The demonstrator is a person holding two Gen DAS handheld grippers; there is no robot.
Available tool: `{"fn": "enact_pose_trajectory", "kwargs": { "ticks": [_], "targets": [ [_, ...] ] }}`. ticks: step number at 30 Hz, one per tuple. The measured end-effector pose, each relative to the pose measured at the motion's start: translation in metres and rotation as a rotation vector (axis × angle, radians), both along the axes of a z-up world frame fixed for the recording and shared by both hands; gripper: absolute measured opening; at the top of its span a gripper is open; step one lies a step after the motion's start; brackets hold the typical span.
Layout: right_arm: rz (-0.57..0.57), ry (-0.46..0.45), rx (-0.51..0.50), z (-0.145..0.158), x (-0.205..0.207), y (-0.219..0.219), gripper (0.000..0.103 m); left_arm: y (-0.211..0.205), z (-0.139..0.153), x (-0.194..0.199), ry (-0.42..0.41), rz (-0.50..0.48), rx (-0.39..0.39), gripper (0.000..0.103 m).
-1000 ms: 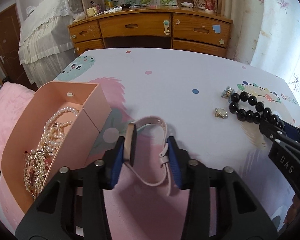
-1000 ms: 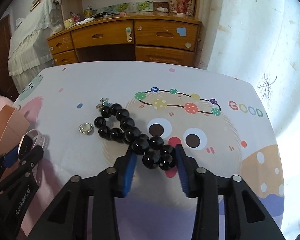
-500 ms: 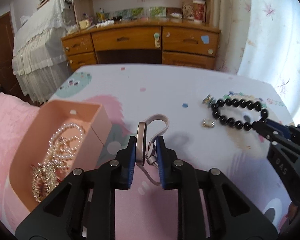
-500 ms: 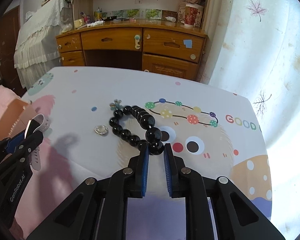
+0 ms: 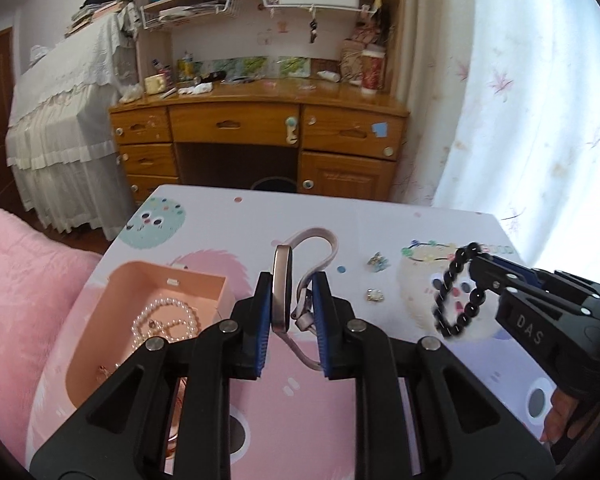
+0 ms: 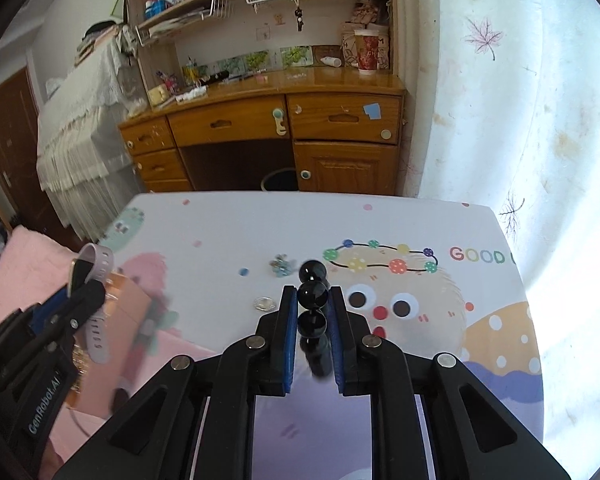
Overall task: Organize jewelry
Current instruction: 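Carry the watch and bead bracelet over the peach box and open both tools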
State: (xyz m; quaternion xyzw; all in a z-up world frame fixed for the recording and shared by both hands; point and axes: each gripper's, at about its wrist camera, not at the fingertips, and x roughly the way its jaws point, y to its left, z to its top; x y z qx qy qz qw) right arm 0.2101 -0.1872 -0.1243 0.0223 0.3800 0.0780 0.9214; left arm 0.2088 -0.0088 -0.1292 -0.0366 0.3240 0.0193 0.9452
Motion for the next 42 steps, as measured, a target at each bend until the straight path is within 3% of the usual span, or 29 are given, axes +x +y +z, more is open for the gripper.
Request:
{"fn": "enact_pose_trajectory", "kwargs": {
  "ticks": [8, 16, 32, 39, 40, 41, 42],
  "targets": [
    [0.004, -0.013, 0.133, 0.044, -0.025, 0.029, 0.014, 0.023, 0.034, -0.025, -0.008, -0.057, -0.037, 0.017],
    [0.068, -0.034, 0.254, 0.069, -0.044, 0.083, 0.014, 0.063, 0.038, -0.042, 0.051, -0.078, -0.109, 0.017],
    [0.109, 0.055, 0.514, 0.051, -0.059, 0.202, 0.014, 0.16, 0.002, -0.053, 0.204, -0.127, -0.171, 0.017],
    [0.109, 0.099, 0.475, 0.036, -0.061, 0.259, 0.015, 0.187, -0.014, -0.049, 0.243, -0.143, -0.13, 0.019],
    [0.095, 0.114, 0.456, 0.033, -0.061, 0.267, 0.017, 0.192, -0.017, -0.048, 0.254, -0.138, -0.13, 0.023],
    [0.082, 0.121, 0.453, 0.029, -0.06, 0.27, 0.029, 0.195, -0.019, -0.045, 0.264, -0.136, -0.133, 0.029],
    [0.071, 0.121, 0.459, 0.027, -0.06, 0.273, 0.045, 0.199, -0.022, -0.043, 0.276, -0.139, -0.143, 0.047]
  ]
}}
